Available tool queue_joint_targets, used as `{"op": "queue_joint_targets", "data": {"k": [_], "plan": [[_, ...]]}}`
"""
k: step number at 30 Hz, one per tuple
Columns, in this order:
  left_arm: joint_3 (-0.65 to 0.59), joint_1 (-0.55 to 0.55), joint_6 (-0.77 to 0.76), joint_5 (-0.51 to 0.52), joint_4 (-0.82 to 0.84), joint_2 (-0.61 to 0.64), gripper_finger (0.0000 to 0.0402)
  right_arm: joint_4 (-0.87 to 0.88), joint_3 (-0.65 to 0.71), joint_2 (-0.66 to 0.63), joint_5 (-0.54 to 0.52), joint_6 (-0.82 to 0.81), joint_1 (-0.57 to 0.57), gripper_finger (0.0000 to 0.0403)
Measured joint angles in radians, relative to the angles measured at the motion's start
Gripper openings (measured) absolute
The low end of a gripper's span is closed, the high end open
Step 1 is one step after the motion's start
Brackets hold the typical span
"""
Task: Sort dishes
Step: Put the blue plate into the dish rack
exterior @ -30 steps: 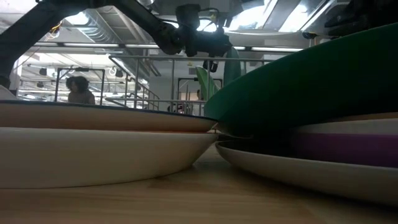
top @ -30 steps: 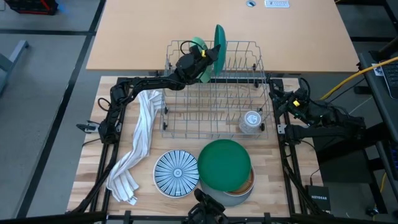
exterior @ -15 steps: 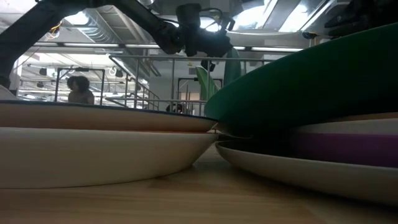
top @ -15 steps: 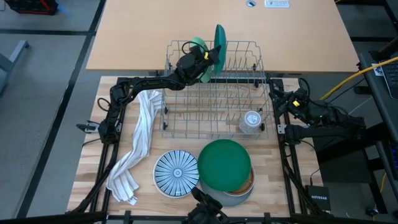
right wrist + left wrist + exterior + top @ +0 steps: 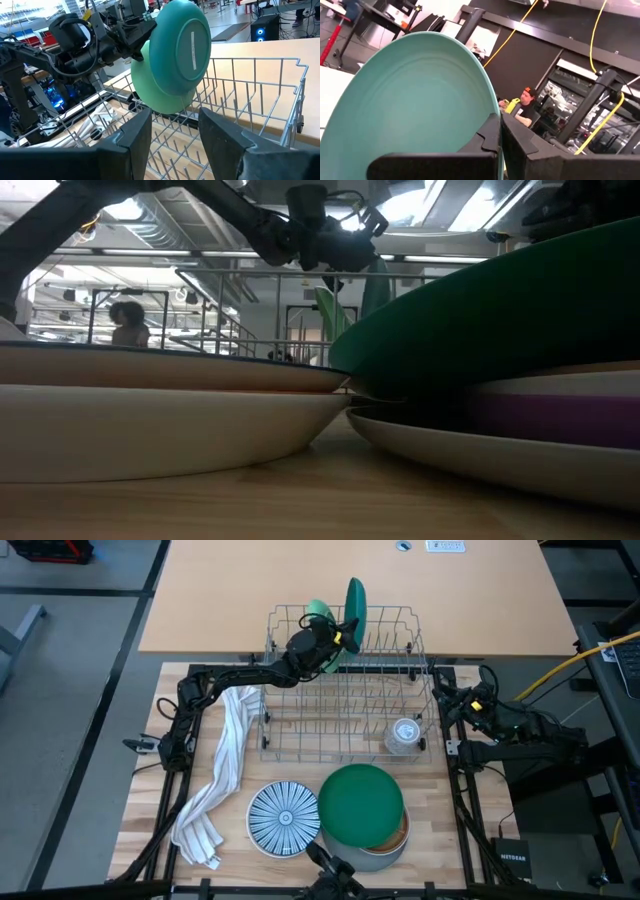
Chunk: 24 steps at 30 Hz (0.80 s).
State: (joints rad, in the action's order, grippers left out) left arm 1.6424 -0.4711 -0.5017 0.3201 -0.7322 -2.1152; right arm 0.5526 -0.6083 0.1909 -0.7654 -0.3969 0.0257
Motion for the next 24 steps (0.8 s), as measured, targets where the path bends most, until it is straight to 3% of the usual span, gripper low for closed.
{"op": "queue_joint_targets", "data": {"k": [3, 10, 17, 24], "plan": [[0.000, 0.002, 0.008, 0.001, 0.000, 0.000, 0.0000, 0.000, 0.000, 0.000, 0.009, -0.009, 0.000, 0.0166], [0.000, 0.002, 0.024, 0.002, 0.085, 0.034, 0.0000, -0.008, 0.000, 0.003, 0.167, -0.026, 0.000, 0.0166], [0.000, 0.002, 0.143, 0.005, 0.243, 0.102, 0.0000, -0.022, 0.000, 0.003, 0.173, -0.026, 0.000, 0.0166], [0.000, 0.000, 0.144, 0.004, 0.329, 0.113, 0.0000, -0.027, 0.000, 0.003, 0.173, -0.045, 0.000, 0.0166]]}}
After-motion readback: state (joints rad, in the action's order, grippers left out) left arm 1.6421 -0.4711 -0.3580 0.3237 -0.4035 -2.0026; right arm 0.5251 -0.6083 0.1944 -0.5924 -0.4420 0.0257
